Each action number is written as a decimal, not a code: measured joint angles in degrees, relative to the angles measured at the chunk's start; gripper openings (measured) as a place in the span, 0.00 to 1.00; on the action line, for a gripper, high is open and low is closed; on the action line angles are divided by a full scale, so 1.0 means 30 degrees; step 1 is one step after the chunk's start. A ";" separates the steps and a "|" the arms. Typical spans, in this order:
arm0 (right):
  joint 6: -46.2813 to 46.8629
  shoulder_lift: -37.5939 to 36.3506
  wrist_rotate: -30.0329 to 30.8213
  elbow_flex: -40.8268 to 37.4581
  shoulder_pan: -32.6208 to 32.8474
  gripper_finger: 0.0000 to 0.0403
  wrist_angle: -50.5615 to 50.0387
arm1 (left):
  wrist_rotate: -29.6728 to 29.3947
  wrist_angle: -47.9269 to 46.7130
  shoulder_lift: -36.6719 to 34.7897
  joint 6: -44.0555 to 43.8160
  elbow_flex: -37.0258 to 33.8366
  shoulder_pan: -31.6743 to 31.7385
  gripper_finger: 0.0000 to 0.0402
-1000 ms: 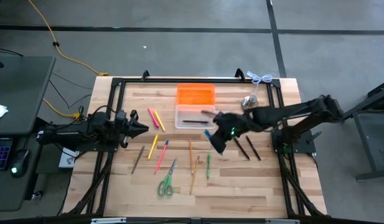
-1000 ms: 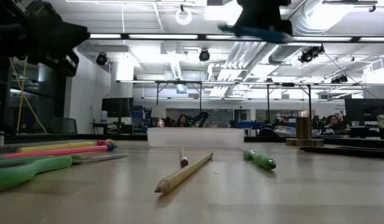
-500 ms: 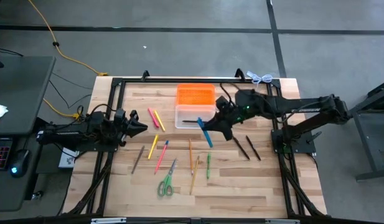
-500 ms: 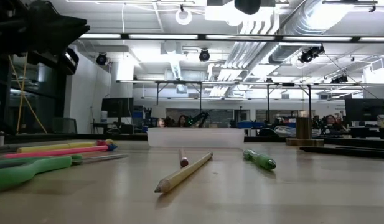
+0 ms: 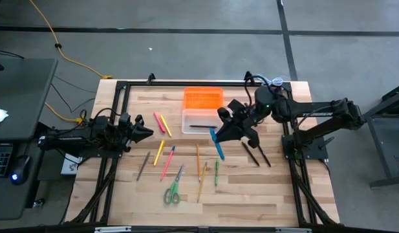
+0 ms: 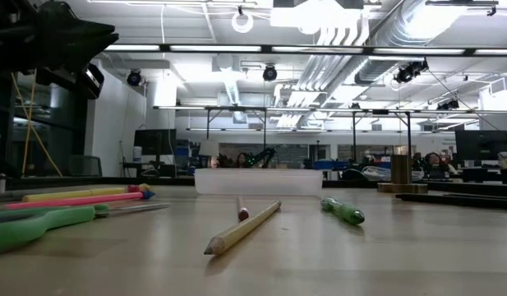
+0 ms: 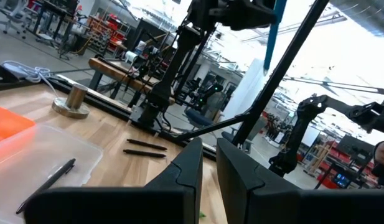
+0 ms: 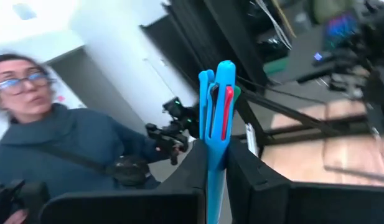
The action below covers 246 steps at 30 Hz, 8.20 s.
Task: Pick & place school supplies into a supply box
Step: Put the blue pen into the transparent supply box
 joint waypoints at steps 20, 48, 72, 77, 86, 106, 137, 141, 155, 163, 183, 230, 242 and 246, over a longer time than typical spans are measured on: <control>-0.0364 0.0000 -0.3631 0.0007 0.0007 0.03 0.5136 | -0.0504 0.0000 0.0000 0.0073 0.0007 -0.0006 0.19; -1.4109 0.0007 1.1653 0.0029 0.2527 0.03 -0.1155 | -0.0554 -0.0007 -0.0002 0.0058 0.0015 -0.0001 0.19; -2.2478 0.0532 2.6810 0.0015 0.4772 0.03 -0.1445 | -0.1542 -0.0007 -0.0007 0.0029 0.0015 -0.0002 0.19; -2.3948 0.0539 2.7758 0.0015 0.4772 0.03 -0.1396 | -0.1647 -0.0007 -0.0007 0.0029 0.0015 0.0000 0.19; -2.4844 0.0539 2.8507 0.0015 0.4772 0.03 -0.1372 | -0.1661 -0.0007 0.0000 0.0029 0.0015 -0.0002 0.19; -1.4419 0.0782 1.8349 0.0007 0.2710 0.03 -0.1711 | -0.1661 0.0321 0.0000 -0.1645 0.0015 -0.0006 0.19; -0.2535 0.8275 0.6961 0.0000 -0.0184 0.03 0.5371 | -0.0377 0.4852 0.6033 0.2272 0.1290 -0.0006 0.19; -0.2477 0.8420 0.6969 0.0000 -0.0496 0.03 0.5877 | 0.0118 0.4850 0.7993 0.3295 0.2546 -0.0006 0.19; -0.2585 0.8429 0.7027 0.0007 -0.0794 0.03 0.7145 | 0.2892 0.4845 1.5678 0.4728 0.6637 -0.0006 0.19; -0.2987 0.8429 0.6997 0.0007 -0.0794 0.03 0.6841 | 0.4216 0.4865 1.8449 0.4790 0.8641 -0.0006 0.19; -0.3871 0.8422 0.6980 0.0007 -0.0750 0.03 0.6205 | 0.4524 0.3515 1.9081 0.4583 0.9180 0.0001 0.19; -0.4656 0.8400 0.9083 0.0007 -0.0889 0.03 0.6112 | 0.0488 0.3603 1.9074 0.5085 0.9173 0.0008 0.52; -0.4874 0.8400 0.9139 0.0007 -0.0882 0.03 0.6117 | -0.0153 0.4109 1.9074 0.5078 0.9165 0.0008 0.40; -0.5008 0.8400 0.9139 0.0007 -0.0882 0.03 0.6117 | -0.0161 0.4102 1.9074 0.5078 0.9165 0.0008 0.32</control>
